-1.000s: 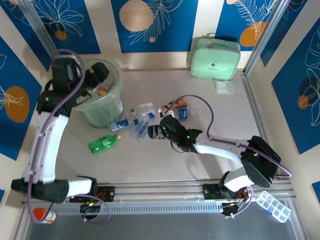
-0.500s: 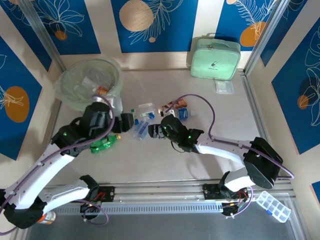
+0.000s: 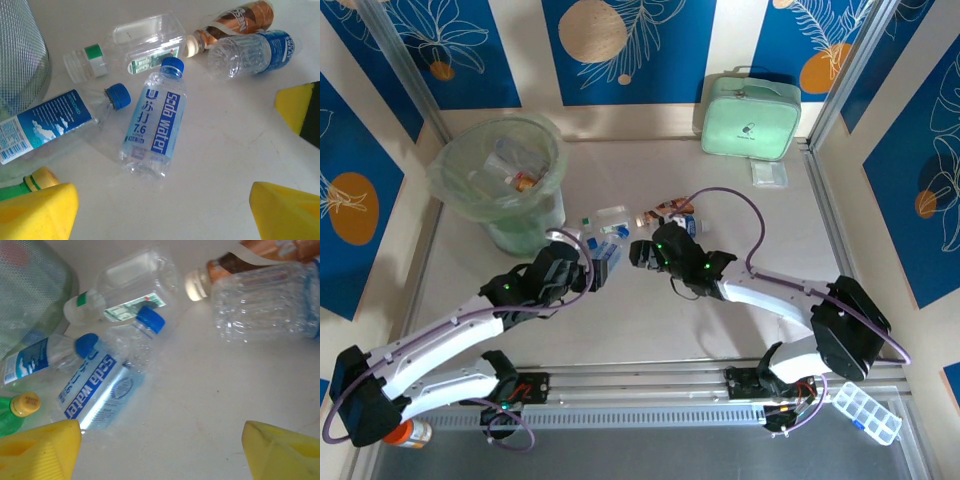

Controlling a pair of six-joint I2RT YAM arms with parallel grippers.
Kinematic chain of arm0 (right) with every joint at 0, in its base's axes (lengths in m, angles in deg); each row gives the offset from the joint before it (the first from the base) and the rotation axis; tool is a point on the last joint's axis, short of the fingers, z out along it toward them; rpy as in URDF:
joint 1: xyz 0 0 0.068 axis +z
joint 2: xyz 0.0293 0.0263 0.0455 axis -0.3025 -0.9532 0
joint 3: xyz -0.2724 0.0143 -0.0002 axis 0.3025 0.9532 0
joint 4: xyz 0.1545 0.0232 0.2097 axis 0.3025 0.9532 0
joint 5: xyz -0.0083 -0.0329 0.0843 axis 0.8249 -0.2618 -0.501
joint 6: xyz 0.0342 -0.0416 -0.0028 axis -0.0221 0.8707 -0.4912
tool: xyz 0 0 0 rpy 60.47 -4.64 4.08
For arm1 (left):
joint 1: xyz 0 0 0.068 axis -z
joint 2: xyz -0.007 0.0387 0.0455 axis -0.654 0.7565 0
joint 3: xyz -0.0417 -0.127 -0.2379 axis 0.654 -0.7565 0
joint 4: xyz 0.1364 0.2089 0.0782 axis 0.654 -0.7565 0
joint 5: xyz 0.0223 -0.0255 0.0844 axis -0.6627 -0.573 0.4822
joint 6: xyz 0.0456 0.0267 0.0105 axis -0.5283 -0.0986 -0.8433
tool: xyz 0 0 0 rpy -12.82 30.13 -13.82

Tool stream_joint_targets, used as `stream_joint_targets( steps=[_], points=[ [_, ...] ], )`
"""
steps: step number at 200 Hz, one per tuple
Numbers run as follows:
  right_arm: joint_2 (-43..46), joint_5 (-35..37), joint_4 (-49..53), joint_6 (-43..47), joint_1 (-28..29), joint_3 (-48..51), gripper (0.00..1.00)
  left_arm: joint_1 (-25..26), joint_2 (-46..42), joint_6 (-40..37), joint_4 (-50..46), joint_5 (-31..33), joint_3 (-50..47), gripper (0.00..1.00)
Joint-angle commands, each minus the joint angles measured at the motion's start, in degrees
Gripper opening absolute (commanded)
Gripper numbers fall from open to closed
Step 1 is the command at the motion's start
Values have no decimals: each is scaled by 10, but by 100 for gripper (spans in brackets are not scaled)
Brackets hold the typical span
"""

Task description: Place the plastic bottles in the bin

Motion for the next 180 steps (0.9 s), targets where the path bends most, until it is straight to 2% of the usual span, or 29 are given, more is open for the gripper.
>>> stream_joint_targets(
  steps=[1, 20, 40, 46, 79, 104, 136, 180],
  points=[
    [-13, -24, 39, -60, -15, -34, 84, 5, -22, -22, 68, 49, -19, 89],
    [-46, -14, 91, -94, -24, -74, 84, 4, -48, -11, 81, 94, -59, 92],
    [-86, -26, 123, -105, -31, -124, 84, 2, -77, 3, 94, 98, -84, 97],
    [-96, -30, 122, -107, -30, -133, 83, 2, -85, 11, 89, 110, -88, 100],
    [-177, -83, 145, -124, -28, -211, 82, 0, -123, 79, 25, 197, -93, 99],
    [-241, -100, 173, -139, -18, -277, 82, -2, -162, 88, 34, 205, -115, 99],
    [-314, -102, 210, -160, -7, -346, 82, -2, -219, 110, -10, 259, -120, 99],
    [-387, -100, 265, -170, -5, -427, 86, -3, -259, 109, 9, 258, -145, 99]
  ],
)
